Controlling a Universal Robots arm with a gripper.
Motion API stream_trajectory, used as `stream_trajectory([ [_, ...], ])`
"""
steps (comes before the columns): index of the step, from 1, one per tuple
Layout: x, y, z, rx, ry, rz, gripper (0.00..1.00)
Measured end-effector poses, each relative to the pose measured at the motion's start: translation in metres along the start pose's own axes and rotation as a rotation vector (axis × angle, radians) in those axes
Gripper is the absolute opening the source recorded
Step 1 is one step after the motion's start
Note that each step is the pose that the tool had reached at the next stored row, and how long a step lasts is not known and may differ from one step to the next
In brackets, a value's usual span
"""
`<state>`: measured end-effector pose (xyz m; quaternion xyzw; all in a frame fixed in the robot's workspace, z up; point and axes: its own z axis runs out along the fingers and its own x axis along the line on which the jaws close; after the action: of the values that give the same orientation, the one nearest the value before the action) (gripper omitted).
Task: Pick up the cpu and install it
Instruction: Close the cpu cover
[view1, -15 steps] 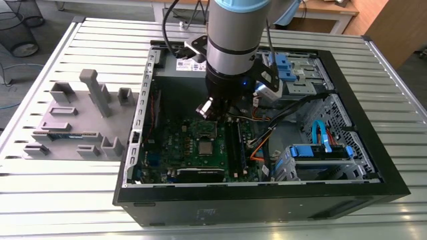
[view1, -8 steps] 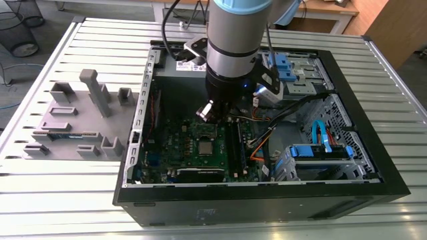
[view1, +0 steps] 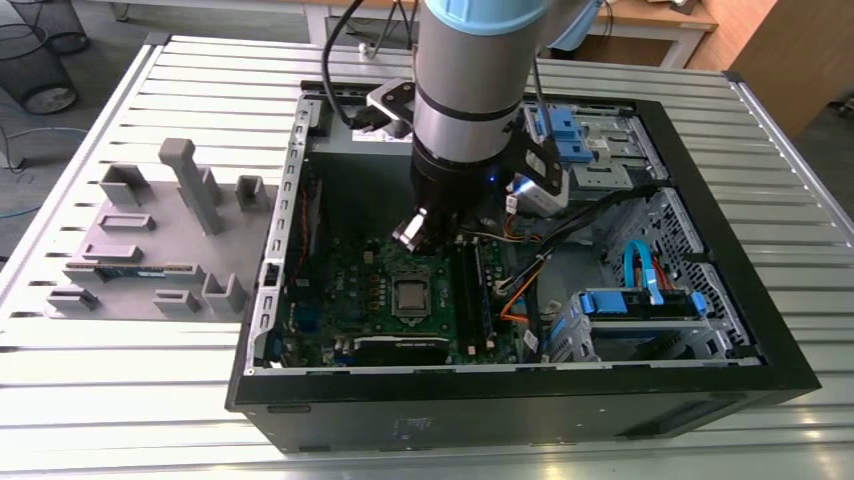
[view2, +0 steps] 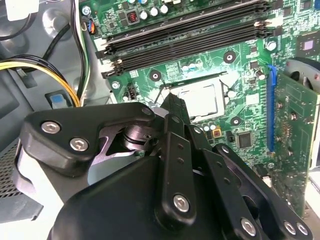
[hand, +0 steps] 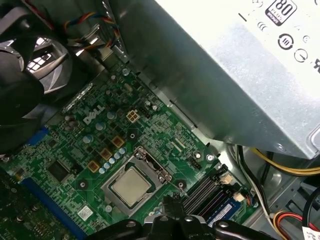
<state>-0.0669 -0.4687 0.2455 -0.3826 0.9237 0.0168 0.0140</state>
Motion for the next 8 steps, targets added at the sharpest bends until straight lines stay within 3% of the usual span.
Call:
stream_trajectory([
  [8, 0.0004, -0.0005, 0.0, 0.0012, 0.0016, -0.006, 0.11],
])
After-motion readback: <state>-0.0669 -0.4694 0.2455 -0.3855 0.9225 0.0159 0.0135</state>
